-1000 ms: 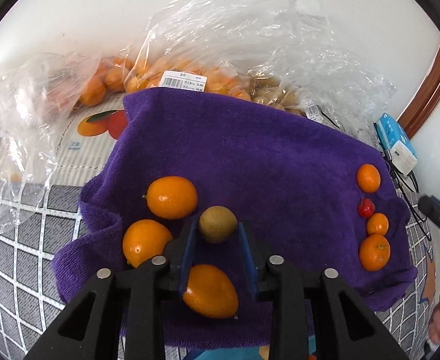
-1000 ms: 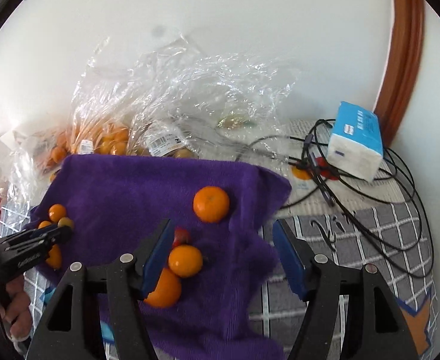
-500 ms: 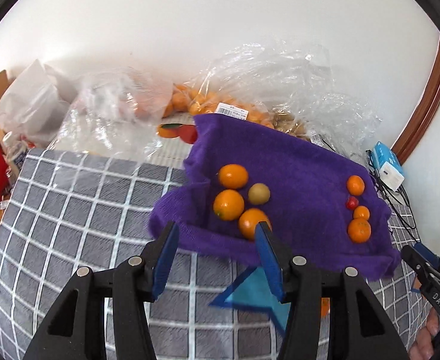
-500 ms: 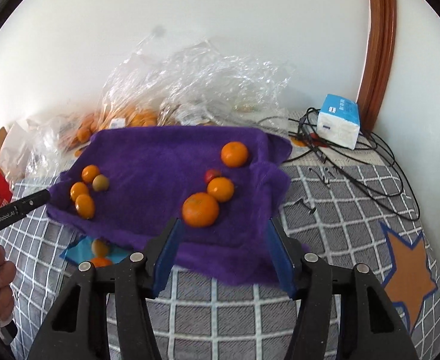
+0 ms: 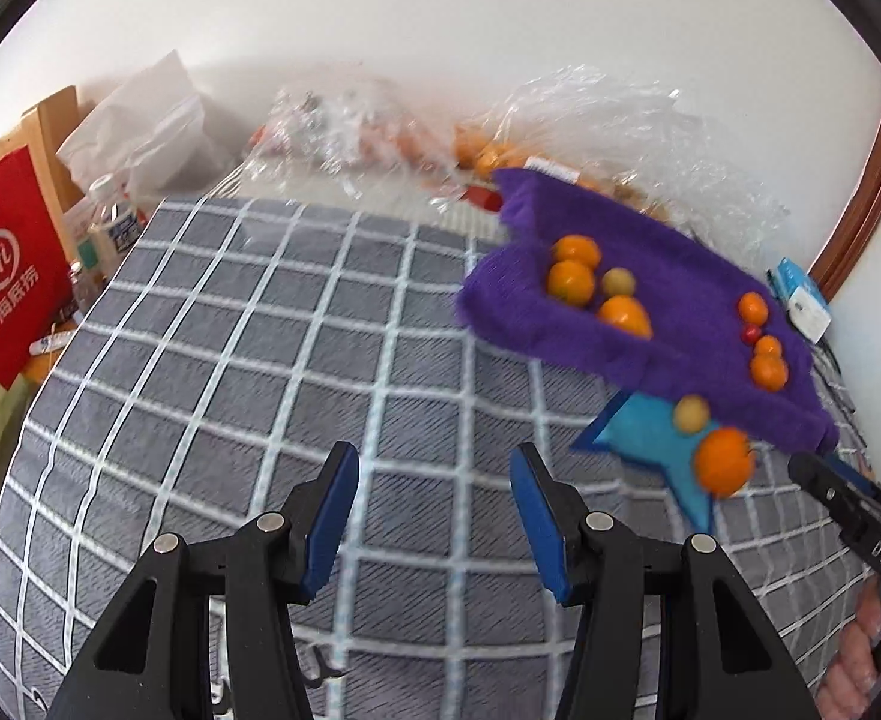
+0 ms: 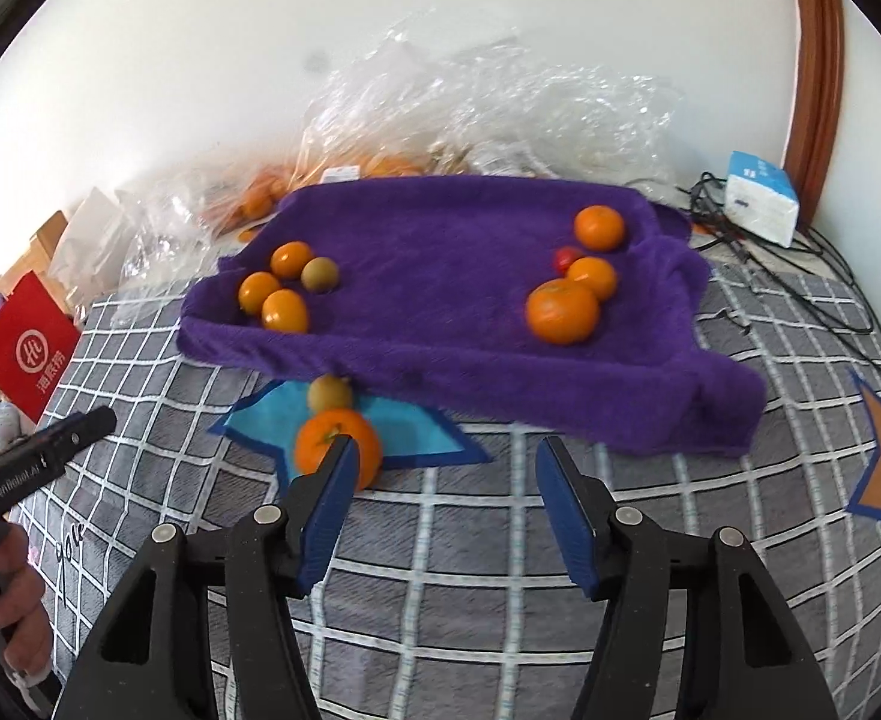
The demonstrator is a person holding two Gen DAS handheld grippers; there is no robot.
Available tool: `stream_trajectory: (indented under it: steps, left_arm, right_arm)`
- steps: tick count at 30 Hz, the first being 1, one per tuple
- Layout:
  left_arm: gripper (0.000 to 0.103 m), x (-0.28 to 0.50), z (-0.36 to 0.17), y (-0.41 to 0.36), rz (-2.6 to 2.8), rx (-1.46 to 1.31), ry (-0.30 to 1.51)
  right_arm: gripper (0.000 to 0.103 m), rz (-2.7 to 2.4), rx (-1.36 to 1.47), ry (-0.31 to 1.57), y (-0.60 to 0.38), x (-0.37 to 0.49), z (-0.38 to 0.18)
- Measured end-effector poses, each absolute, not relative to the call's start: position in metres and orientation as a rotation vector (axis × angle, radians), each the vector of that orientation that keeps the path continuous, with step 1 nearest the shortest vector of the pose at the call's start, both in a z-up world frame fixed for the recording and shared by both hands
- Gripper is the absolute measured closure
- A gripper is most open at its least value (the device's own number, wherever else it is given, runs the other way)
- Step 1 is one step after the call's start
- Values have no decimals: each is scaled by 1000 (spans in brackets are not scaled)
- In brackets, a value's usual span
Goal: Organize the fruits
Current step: 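Lower the right tool onto the last mandarin on the blue star and close it, then close the left tool on the last green-yellow fruit by the blue star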
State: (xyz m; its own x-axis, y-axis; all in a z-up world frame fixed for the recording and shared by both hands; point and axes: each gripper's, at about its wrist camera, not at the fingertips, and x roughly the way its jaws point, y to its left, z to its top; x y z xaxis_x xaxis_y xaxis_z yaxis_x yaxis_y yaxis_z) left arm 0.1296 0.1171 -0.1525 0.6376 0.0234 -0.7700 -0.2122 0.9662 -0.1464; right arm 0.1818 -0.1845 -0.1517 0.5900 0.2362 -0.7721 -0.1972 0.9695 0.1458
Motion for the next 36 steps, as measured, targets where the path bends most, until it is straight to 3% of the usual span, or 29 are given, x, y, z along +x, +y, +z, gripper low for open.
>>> stream_trajectory:
  steps: [14, 16, 19, 21, 36]
  left_arm:
    - [49, 113, -182, 139, 154, -230, 854]
    - [49, 112, -182, 136, 162, -212, 855]
    - [48, 111, -183, 136, 164, -218, 852]
    - [48, 111, -183, 137, 166, -227, 853]
    - [46, 129, -164, 98, 66, -260, 895]
  right_arm:
    - [42, 320, -59, 926, -126, 200, -188]
    - [46, 309, -65, 941, -125, 204, -194]
    - [61, 323, -64, 934, -125, 203, -197]
    - [61, 329, -73, 932, -126, 200, -195]
    - [61, 167, -5, 861, -232, 173, -163]
